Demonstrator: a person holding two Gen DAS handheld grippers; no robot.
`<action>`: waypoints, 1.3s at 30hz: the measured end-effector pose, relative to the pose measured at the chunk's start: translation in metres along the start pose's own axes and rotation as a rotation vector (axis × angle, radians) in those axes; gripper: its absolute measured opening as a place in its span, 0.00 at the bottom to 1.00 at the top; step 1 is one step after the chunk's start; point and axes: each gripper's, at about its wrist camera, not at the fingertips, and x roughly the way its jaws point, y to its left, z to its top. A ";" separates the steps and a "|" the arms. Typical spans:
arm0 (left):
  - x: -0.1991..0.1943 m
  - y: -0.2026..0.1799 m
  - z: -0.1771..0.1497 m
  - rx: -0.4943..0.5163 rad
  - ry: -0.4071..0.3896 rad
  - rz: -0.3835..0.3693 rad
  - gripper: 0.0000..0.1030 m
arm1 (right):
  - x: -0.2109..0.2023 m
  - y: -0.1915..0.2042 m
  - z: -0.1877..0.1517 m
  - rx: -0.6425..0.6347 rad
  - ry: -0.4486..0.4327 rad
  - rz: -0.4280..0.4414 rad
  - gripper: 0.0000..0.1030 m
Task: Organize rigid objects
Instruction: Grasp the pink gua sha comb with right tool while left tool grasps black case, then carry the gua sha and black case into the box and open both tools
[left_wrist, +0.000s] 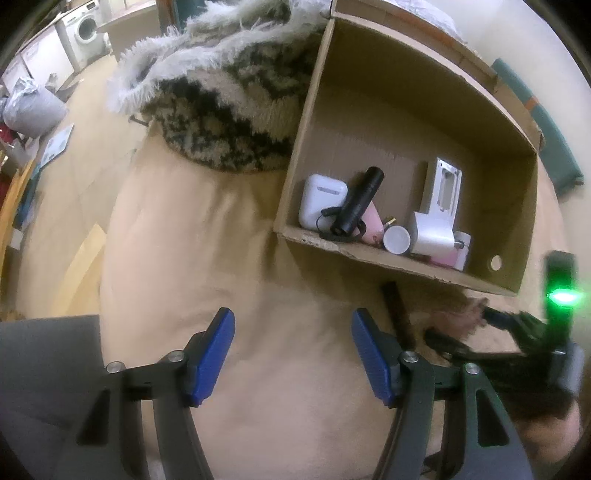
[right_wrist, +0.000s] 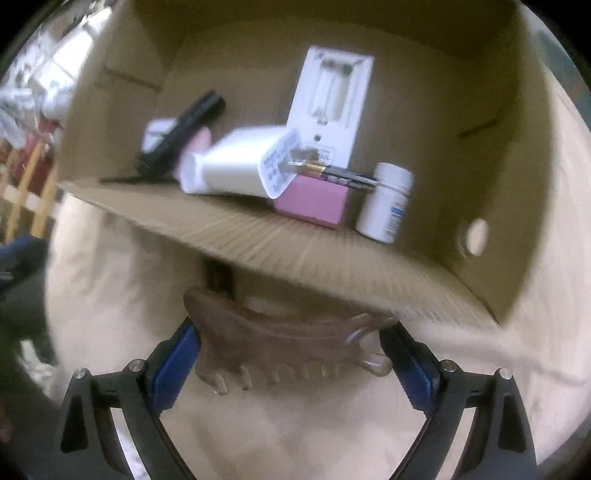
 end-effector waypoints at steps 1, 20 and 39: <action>0.001 -0.001 -0.001 0.000 0.003 -0.003 0.61 | -0.009 -0.001 -0.002 0.016 -0.012 0.018 0.98; 0.087 -0.087 -0.025 -0.033 0.150 -0.020 0.51 | -0.062 -0.081 -0.006 0.324 -0.231 0.123 0.98; 0.085 -0.089 -0.016 0.071 0.094 0.112 0.17 | -0.063 -0.079 0.008 0.309 -0.255 0.128 0.98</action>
